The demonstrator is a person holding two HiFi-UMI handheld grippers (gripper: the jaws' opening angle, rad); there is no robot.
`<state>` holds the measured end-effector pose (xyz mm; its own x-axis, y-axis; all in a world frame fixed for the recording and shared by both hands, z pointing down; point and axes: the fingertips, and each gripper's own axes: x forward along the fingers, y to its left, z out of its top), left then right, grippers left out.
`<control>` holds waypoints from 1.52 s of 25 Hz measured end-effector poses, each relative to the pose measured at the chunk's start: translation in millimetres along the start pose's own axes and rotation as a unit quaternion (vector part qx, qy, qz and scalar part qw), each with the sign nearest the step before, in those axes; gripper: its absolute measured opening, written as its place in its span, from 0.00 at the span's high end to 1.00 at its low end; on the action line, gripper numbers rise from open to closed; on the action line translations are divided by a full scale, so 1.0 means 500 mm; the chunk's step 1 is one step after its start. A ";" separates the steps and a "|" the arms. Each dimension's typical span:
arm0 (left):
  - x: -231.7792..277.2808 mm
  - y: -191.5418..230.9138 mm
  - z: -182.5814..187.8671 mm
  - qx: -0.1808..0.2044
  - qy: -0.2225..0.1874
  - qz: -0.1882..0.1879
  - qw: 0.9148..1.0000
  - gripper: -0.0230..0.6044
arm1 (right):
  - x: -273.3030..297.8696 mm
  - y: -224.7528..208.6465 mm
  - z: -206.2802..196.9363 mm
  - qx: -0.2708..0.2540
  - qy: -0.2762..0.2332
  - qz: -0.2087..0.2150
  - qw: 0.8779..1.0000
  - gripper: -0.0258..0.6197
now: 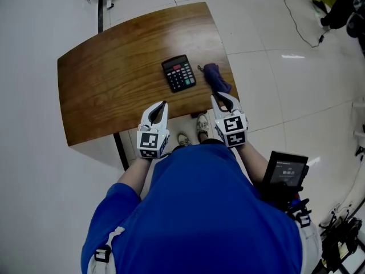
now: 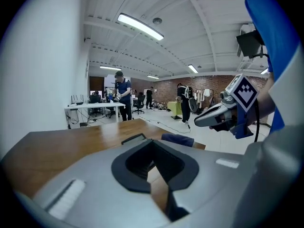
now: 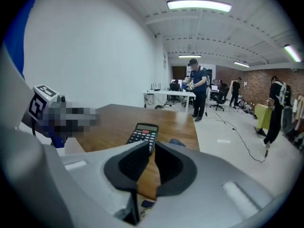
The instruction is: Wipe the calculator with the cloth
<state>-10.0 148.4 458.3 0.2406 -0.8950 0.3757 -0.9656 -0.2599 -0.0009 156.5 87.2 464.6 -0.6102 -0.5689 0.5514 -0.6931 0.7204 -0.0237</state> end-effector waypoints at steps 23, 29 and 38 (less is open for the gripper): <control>-0.097 0.004 0.026 -0.026 -0.042 0.008 0.999 0.95 | -0.135 0.074 0.057 0.016 -0.082 -0.035 0.996 0.96; -0.093 0.000 0.027 -0.022 -0.040 0.002 0.999 0.95 | -0.133 0.067 0.055 0.012 -0.095 -0.040 0.995 0.96; -0.082 -0.004 0.031 -0.019 -0.043 -0.005 0.999 0.95 | -0.137 0.060 0.067 0.018 -0.091 -0.047 0.995 0.96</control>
<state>-16.2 180.0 428.7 0.2555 -0.9209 0.2945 -0.9660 -0.2556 0.0390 164.9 134.6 398.2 -0.5994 -0.6978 0.3923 -0.7615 0.6480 -0.0109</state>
